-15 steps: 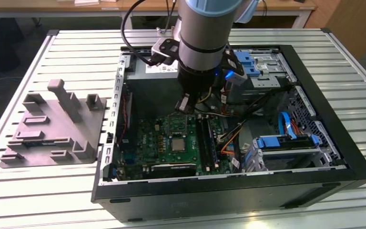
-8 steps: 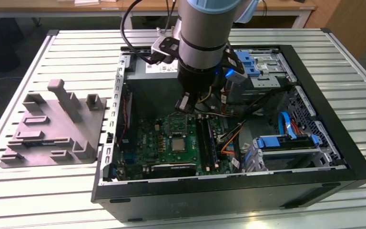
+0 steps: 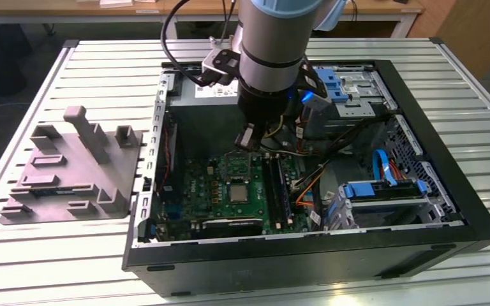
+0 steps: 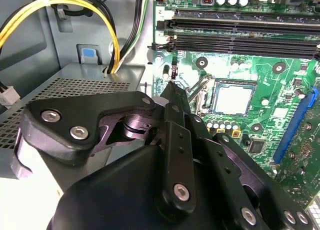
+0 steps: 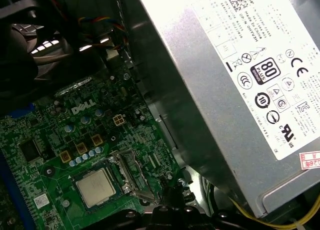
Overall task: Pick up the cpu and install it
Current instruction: 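Close the cpu cover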
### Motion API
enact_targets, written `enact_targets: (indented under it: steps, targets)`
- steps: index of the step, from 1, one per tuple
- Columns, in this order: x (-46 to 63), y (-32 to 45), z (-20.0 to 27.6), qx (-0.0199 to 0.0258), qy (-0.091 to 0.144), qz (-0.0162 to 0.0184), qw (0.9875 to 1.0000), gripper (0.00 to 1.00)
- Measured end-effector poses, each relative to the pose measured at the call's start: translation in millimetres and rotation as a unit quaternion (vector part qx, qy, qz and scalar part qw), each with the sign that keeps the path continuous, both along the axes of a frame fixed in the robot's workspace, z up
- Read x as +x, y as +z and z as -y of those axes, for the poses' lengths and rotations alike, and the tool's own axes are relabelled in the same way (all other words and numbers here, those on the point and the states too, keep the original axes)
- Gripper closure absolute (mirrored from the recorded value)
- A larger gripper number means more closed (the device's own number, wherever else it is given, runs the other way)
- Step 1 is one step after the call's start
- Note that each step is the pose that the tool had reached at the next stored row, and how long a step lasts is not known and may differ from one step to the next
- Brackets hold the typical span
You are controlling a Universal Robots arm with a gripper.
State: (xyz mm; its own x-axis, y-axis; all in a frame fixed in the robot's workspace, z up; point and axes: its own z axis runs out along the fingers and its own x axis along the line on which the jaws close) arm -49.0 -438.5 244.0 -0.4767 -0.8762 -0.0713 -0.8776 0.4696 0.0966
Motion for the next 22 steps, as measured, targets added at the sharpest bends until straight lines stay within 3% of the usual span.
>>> enact_targets:
  steps: [22]
  targets:
    - [-0.5, 3.5, 0.3, 0.0009, 0.014, -0.0005, 0.9999, 0.89]
